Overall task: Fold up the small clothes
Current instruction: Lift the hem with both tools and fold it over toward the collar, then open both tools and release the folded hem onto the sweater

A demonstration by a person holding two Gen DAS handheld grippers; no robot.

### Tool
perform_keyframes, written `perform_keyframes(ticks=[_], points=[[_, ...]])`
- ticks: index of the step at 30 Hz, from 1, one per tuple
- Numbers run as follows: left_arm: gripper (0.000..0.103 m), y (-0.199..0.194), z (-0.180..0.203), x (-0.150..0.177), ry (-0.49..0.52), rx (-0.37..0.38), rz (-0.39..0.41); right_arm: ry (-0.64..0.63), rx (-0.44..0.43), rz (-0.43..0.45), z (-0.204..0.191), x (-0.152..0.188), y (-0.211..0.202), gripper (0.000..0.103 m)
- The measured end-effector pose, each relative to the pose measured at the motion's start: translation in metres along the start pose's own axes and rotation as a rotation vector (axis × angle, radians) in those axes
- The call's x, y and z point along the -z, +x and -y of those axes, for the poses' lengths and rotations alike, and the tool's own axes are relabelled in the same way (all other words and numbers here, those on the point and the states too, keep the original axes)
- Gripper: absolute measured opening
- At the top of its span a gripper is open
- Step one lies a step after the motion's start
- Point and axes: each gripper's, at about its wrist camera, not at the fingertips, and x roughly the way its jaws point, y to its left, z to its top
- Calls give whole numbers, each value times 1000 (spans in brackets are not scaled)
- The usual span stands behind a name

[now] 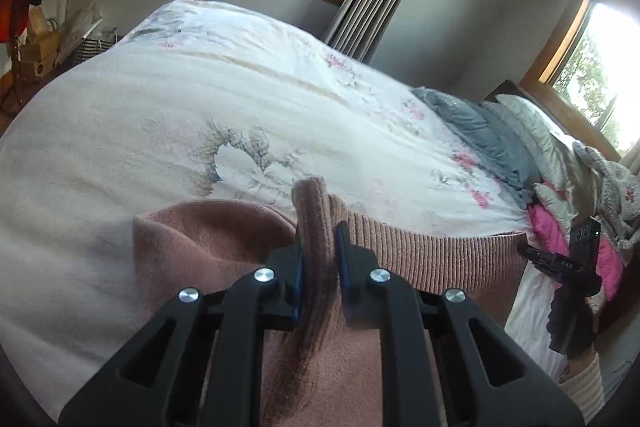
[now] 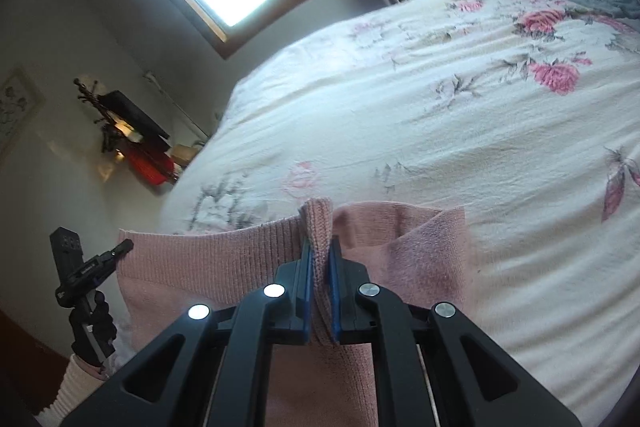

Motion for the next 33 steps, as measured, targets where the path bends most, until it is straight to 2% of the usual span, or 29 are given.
perform_keyframes(ticks=[6,10,14,19,21,24,27,30,33], points=[[13,53,-25,6,6,-102,-102,54,63,-75,28,6,49,7],[16,68,-46,10,-30,-116,-145,80,99,-121,44,17,72,8],[22,60,-58,11,-69,-115,-140,116,91,-134,53,25,75,16],[20,26,-74,10,-140,-156,-81,102,97,-137,50,36,55,26],[20,5,-67,15,-121,-166,-50,93,85,-144,45,46,40,35],[21,-24,-45,32,-55,-125,-26,62,68,-155,36,72,15,41],[25,-43,-12,59,32,-106,-38,56,61,-177,32,99,-1,51],[33,-46,16,84,98,-89,-76,74,34,-212,31,131,-8,51],[36,-37,31,106,115,-48,-136,96,44,-251,35,151,-3,51]])
